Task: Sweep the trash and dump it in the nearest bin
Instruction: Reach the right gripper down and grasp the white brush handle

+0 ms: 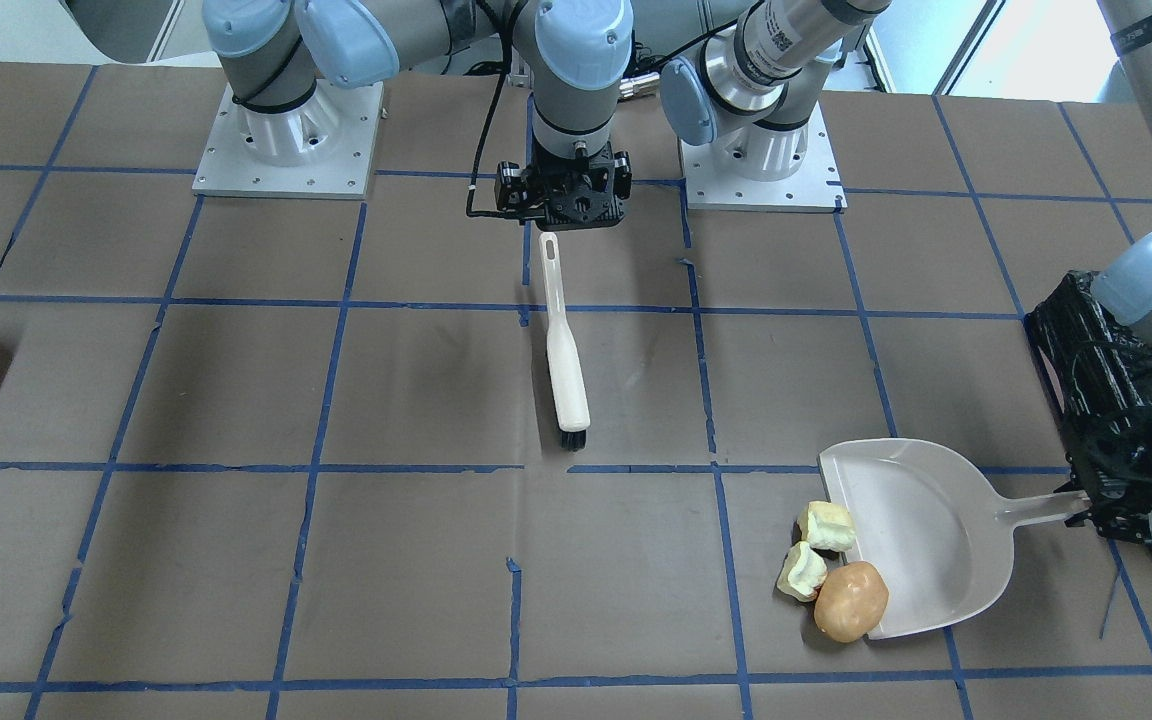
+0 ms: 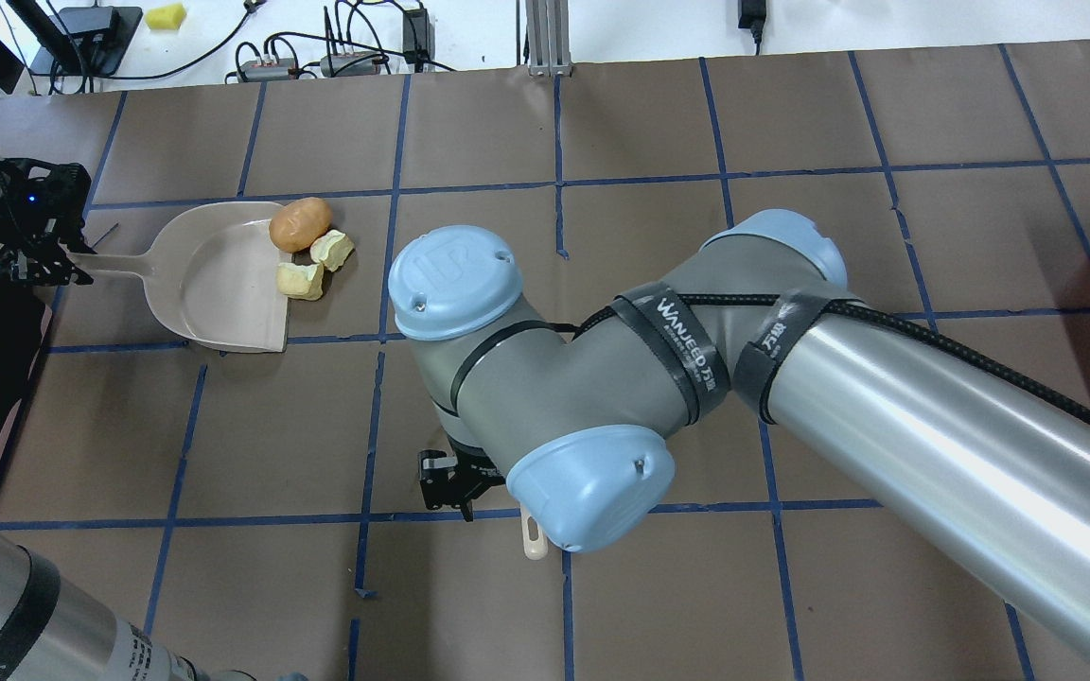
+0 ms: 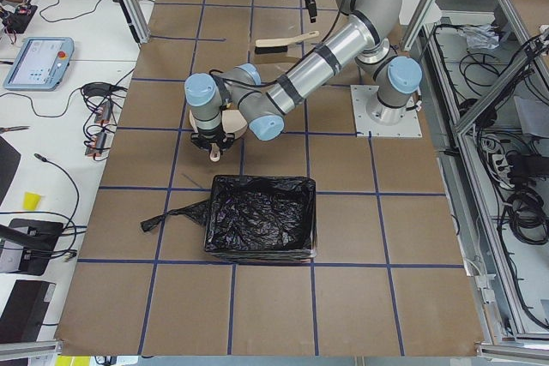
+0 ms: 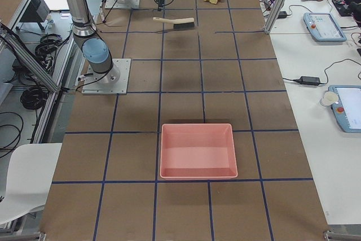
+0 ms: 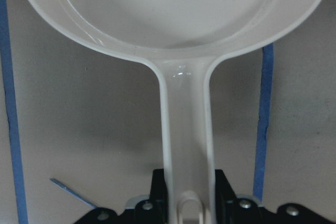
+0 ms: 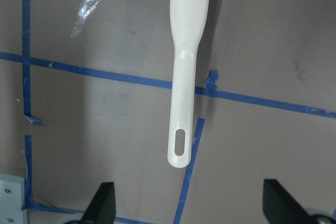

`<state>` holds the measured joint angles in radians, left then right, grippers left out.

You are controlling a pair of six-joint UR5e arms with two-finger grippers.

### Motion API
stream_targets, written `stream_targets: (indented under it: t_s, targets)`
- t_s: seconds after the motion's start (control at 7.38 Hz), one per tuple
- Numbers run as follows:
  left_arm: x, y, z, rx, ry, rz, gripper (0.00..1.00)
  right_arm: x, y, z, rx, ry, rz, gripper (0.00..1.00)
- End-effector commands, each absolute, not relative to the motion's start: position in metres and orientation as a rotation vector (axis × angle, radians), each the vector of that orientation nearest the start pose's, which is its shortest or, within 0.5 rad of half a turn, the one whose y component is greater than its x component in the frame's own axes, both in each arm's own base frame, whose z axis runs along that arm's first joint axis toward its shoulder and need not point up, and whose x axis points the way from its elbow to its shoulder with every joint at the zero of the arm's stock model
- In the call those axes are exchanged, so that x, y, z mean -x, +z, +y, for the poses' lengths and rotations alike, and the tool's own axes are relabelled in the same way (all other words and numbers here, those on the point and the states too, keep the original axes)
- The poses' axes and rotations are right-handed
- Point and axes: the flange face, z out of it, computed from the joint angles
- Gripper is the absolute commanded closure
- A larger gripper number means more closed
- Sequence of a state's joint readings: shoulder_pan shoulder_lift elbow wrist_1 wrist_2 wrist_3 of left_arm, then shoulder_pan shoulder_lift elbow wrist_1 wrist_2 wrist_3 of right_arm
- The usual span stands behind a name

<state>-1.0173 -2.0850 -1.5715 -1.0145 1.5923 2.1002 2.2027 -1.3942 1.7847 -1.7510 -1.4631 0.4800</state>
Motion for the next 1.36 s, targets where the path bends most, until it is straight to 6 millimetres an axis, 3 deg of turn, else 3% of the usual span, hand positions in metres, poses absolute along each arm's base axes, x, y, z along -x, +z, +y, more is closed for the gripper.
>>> stream_targets:
  t_s: [0.0, 0.41, 0.68, 1.08, 1.22]
  targets:
    - [-0.225, 0.241, -0.621, -2.144, 0.009, 2.218, 0.98, -0.425, 0.299, -0.324, 0.246, 0.399, 3.152, 0.06]
    - [-0.225, 0.242, -0.622, -2.123, 0.014, 2.234, 0.98, -0.431, 0.265, -0.297, 0.410, 0.387, 3.133, 0.05]
    - [-0.224, 0.240, -0.621, -2.104, 0.020, 2.256, 0.98, -0.421, 0.238, -0.299, 0.496, 0.249, 3.132, 0.08]
    - [-0.223, 0.238, -0.619, -2.099, 0.024, 2.268, 0.98, -0.421, 0.234, -0.309, 0.498, 0.182, 3.138, 0.30]
    - [-0.222, 0.238, -0.619, -2.100, 0.022, 2.269, 0.98, -0.420, 0.234, -0.310, 0.492, 0.187, 3.133, 0.51]
